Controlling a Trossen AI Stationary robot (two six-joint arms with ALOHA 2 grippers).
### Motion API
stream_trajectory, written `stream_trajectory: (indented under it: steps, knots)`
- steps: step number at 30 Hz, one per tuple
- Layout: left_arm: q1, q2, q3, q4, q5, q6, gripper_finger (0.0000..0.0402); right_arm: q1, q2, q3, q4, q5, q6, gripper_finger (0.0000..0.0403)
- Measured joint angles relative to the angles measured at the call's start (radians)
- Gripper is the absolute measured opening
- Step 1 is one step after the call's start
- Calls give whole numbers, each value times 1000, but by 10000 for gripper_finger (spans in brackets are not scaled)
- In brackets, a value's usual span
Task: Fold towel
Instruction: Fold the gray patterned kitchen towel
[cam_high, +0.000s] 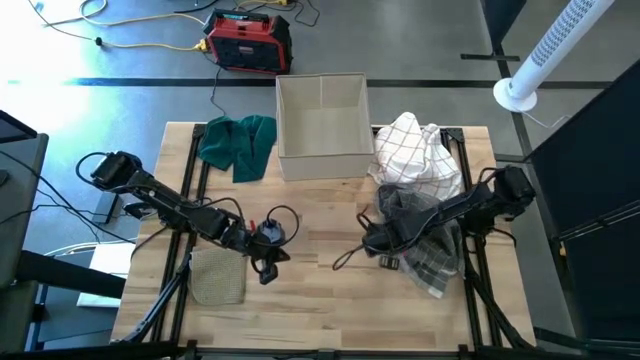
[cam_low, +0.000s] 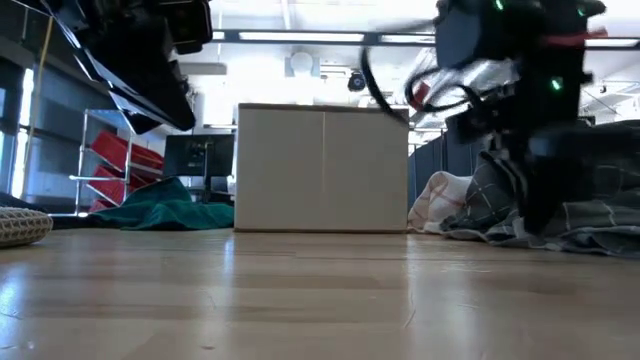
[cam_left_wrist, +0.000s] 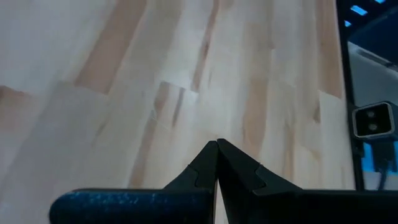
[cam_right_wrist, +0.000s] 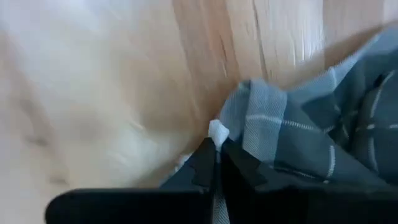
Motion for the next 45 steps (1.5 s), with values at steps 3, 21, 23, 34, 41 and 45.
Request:
stream_trajectory:
  steps: [3,21,23,34,41,45]
  knots:
    - [-5,0,0,-2,-72,-11,0,-8,-54,105,-23,-3,-17,1]
    - [23,0,0,132,-156,136,0,-49,-132,1011,-146,328,-368,0]
    - [23,0,1,153,-156,159,0,-61,-131,1079,-105,354,-431,0]
    - [42,0,1,160,-256,168,2,-100,-130,1274,-25,512,-515,0]
    - [5,0,1,224,-281,115,62,-118,-127,1229,-125,535,-427,0]
    - [-12,5,1,204,-380,104,108,-127,-126,1193,-138,530,-404,0]
